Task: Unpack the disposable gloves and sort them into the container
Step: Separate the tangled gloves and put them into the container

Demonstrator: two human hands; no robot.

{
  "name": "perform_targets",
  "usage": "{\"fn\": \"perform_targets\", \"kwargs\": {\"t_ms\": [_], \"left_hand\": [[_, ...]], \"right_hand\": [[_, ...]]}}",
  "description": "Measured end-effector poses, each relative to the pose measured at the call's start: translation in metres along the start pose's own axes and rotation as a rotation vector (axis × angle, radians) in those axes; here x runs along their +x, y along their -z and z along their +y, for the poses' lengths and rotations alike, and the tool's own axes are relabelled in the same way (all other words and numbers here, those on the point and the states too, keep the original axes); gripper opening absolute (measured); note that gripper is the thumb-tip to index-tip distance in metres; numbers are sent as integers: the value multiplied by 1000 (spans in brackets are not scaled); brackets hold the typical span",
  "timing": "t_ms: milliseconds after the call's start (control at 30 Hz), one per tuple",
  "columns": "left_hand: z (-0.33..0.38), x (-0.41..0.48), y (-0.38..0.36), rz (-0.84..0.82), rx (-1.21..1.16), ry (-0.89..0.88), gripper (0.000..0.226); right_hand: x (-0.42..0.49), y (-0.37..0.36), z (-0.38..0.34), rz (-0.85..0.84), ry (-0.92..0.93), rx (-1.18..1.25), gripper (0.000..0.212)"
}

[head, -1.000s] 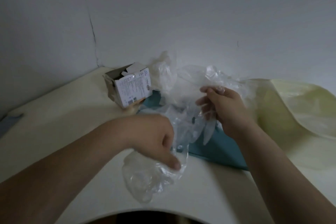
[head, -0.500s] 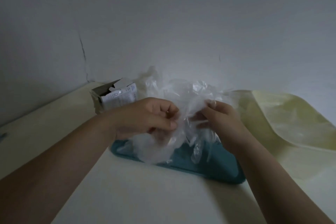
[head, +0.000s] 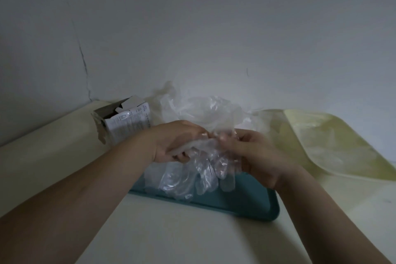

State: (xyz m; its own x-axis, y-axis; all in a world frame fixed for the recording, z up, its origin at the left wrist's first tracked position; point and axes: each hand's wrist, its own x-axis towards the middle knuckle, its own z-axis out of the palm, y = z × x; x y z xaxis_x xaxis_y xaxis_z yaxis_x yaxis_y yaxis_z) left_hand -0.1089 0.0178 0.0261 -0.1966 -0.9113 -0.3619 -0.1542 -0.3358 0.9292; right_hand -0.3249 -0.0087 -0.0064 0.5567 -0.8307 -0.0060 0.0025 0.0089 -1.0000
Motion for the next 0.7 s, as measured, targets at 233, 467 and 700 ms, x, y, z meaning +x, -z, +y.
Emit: {"fn": "perform_targets", "kwargs": {"t_ms": [233,467,700], "left_hand": [[-15,10,14,118,-242,-117,68],[-34,-2,12,169,143,-450,59],[-13,-9,14,411,36,-490,3]], "right_hand": [[12,-17,9,418,11,119,17],[25,-22,2,470,-77,337,11],[13,-6,3,405,-37,257,23]]}}
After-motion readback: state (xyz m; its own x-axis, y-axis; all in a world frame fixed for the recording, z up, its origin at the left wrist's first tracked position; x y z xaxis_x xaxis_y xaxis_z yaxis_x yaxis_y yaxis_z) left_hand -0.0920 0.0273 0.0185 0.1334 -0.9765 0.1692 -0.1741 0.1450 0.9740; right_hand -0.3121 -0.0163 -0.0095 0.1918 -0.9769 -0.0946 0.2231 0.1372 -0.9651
